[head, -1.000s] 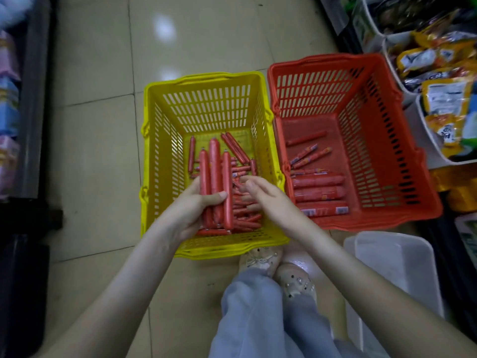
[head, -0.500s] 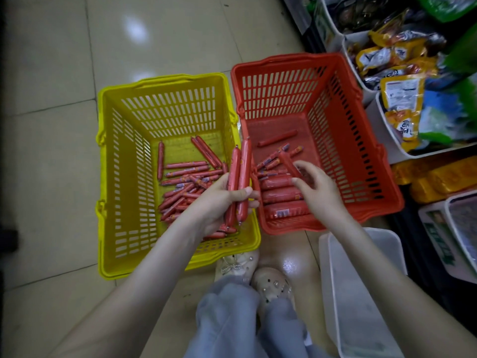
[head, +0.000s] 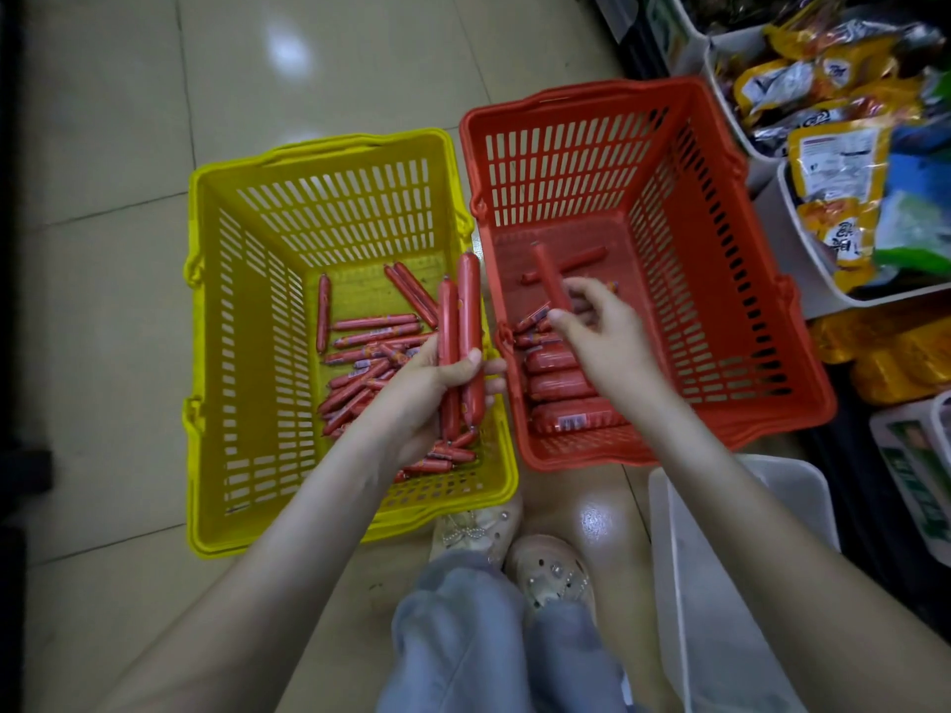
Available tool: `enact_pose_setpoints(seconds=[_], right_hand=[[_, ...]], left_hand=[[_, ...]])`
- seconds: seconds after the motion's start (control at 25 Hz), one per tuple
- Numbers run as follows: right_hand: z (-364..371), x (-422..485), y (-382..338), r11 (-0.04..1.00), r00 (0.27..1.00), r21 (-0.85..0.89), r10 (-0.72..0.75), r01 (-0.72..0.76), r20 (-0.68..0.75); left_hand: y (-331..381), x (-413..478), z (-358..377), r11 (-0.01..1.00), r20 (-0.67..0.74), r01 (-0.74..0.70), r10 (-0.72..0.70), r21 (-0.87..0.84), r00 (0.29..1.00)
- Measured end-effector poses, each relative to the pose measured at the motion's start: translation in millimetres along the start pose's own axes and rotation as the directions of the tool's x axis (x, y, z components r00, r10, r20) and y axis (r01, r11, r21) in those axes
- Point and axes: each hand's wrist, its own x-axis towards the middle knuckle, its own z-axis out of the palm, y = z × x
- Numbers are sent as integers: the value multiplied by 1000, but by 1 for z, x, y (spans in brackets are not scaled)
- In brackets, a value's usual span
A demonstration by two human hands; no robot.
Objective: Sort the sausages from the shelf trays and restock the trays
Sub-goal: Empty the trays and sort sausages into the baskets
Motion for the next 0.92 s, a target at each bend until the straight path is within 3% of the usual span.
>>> enact_pose_setpoints(seconds=[0.16, 0.36, 0.44, 0.52, 0.6, 0.72, 0.76, 0.8, 0.88, 0.92], right_hand=[[30, -29, -15, 951, 948, -148, -236, 270, 216], [74, -43, -35, 918, 845, -196, -214, 346, 489], [71, -38, -43, 950, 873, -175, -151, 258, 464], [60, -34, -51, 984, 907, 177, -40, -39, 420], [51, -35, -55, 850, 883, 454, 27, -267, 469], [45, -40, -45, 778, 896, 537, 74, -326, 438], [45, -40, -42, 766, 909, 553, 95, -327, 406], [44, -40, -38, 767, 923, 558, 116, -318, 367], [42, -34, -29, 821, 949, 507, 125, -262, 288], [40, -31, -24, 871, 962, 446, 99, -208, 256]], left_hand=[[8, -12, -25, 965, -196, -206, 173, -161, 965], [30, -35, -60, 959, -221, -257, 227, -117, 948], [32, -37, -55, 976, -133, -216, 211, -26, 968], [28, -35, -45, 985, 14, -152, 152, 81, 988], [22, -31, -32, 973, 170, -95, 60, 209, 984], [14, -19, -27, 910, 246, -133, 36, 393, 969], [13, -15, -33, 837, 199, -192, 101, 513, 975], [12, -11, -43, 689, 127, -226, 193, 689, 973], [12, -5, -71, 155, 26, -80, 324, 985, 946], [10, -4, -82, -81, 16, 10, 316, 997, 948]])
